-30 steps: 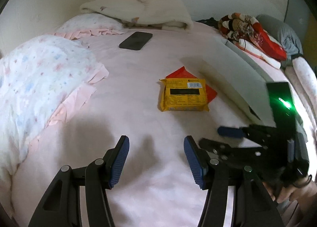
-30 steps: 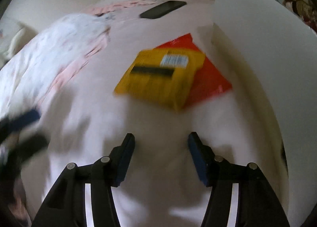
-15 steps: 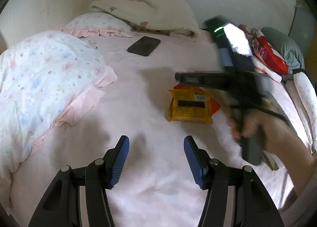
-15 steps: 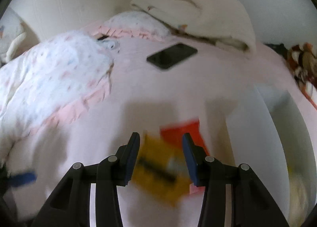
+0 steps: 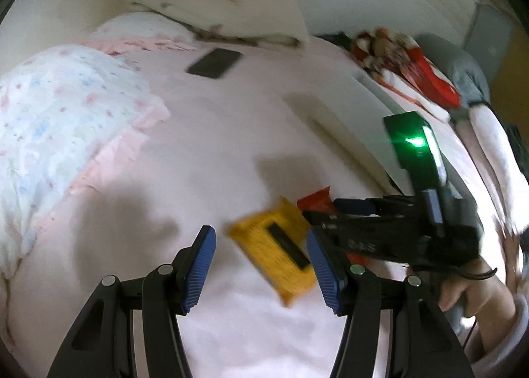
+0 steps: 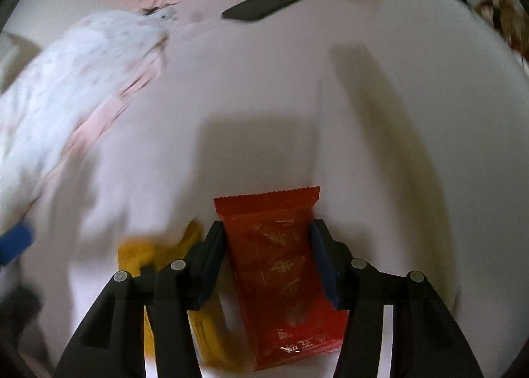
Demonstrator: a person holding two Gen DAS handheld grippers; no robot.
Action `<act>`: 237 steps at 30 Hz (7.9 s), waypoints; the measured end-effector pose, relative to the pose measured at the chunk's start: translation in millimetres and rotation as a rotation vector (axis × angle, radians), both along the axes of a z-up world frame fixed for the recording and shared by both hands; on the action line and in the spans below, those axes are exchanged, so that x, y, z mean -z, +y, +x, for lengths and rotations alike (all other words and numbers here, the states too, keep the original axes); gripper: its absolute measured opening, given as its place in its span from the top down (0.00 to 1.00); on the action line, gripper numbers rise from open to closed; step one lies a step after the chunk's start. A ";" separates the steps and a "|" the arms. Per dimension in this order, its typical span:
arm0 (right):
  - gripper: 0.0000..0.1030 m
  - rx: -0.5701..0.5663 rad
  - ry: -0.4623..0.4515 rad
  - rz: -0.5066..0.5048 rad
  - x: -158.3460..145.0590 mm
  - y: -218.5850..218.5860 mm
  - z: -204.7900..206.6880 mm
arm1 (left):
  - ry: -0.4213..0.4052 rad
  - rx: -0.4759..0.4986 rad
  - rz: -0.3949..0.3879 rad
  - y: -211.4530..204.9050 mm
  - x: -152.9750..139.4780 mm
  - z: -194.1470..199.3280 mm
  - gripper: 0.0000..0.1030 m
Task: Organize objects
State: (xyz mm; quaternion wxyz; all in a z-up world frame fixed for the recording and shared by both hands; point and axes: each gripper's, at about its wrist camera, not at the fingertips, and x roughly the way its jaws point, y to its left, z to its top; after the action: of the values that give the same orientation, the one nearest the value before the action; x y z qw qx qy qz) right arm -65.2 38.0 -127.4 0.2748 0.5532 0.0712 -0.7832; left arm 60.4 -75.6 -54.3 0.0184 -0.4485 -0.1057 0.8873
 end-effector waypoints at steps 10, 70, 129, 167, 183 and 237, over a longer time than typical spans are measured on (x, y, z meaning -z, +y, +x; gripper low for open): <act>0.50 -0.002 0.070 -0.110 -38.2 53.9 76.5 | -0.083 0.002 0.088 10.0 14.6 13.3 0.46; 0.52 -0.010 0.114 0.132 12.6 41.1 75.6 | -0.063 -0.168 -0.112 44.5 89.2 -45.7 0.00; 0.53 0.071 0.112 -0.061 -5.9 66.5 36.3 | 0.036 -0.161 -0.109 41.4 54.2 -17.8 0.34; 0.51 0.434 0.243 -0.153 -82.4 227.2 -16.8 | 0.077 0.100 0.019 216.2 -58.1 -133.8 0.33; 0.51 0.150 0.401 -0.289 -118.9 171.7 16.5 | 0.225 -0.057 -0.225 124.5 -91.2 -51.0 0.33; 0.27 -0.010 0.317 0.073 18.3 73.5 46.4 | -0.007 -0.091 -0.196 38.5 84.4 -12.7 0.15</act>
State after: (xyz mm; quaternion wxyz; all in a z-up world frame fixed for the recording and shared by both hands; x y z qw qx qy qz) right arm -18.8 111.5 -145.8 0.2439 0.4317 0.1447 -0.8563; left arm 47.7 -37.1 -138.7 -0.0664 -0.4462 -0.0388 0.8916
